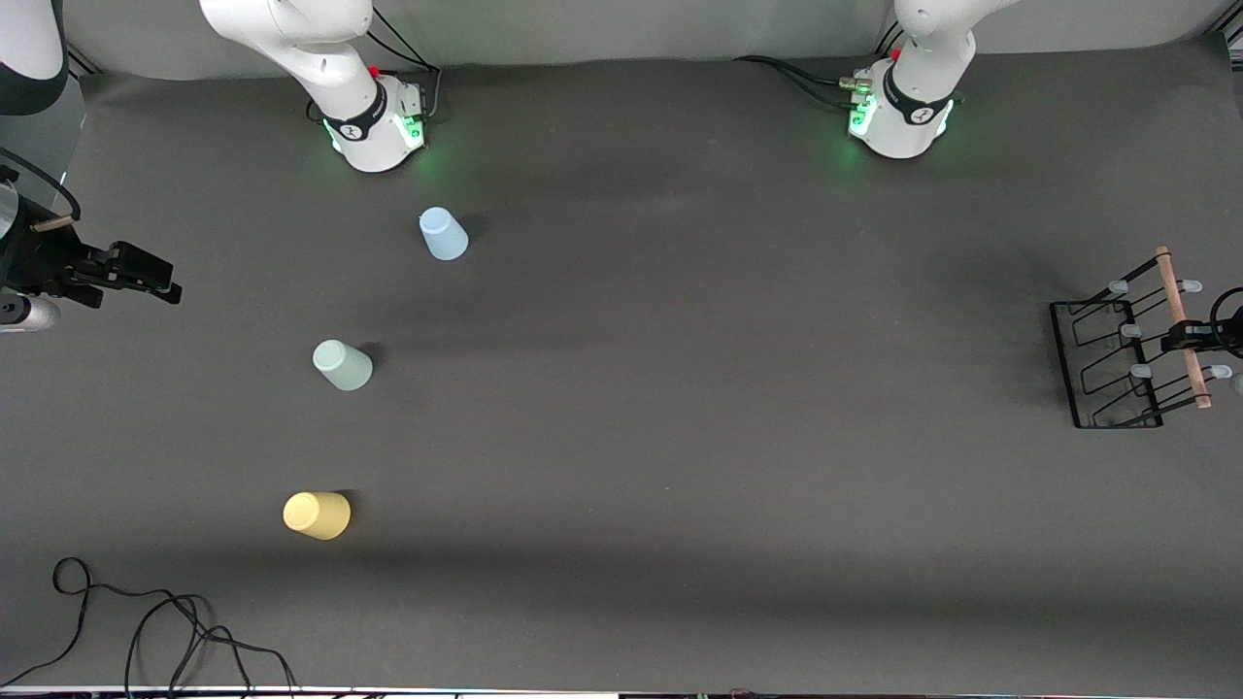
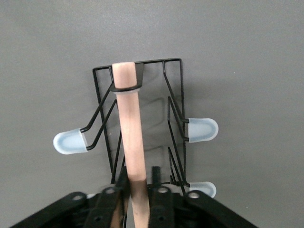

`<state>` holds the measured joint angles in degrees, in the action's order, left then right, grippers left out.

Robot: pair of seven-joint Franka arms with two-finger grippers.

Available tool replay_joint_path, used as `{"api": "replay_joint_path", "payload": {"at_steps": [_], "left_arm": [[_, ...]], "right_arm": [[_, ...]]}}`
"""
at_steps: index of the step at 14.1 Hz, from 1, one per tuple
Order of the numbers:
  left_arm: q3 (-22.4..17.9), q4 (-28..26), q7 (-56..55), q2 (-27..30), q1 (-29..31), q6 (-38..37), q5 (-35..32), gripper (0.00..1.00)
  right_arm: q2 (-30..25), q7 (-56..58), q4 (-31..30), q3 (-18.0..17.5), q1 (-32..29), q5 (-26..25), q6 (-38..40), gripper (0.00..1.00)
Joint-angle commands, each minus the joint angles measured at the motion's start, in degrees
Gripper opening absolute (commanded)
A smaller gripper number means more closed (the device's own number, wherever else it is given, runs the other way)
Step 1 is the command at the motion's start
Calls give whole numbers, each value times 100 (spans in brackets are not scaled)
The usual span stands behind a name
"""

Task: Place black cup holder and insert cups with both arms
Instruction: 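Grasp the wooden handle of the black cup holder with the left gripper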

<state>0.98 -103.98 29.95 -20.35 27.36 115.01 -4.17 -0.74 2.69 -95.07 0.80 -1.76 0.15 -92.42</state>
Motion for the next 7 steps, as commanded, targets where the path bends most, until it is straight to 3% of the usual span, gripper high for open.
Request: {"api": "replay_joint_path", "payload": {"at_steps": [1, 4, 7], "left_arm": [[-1, -140, 116, 172, -20, -13, -84, 0], [52, 9, 745, 338, -64, -136, -84, 0], [52, 710, 969, 401, -309, -802, 13, 0]], "right_arm": [[21, -67, 41, -10, -17, 2, 31, 100], [21, -14, 32, -1, -26, 11, 49, 100], [12, -32, 23, -10, -8, 11, 40, 100]]}}
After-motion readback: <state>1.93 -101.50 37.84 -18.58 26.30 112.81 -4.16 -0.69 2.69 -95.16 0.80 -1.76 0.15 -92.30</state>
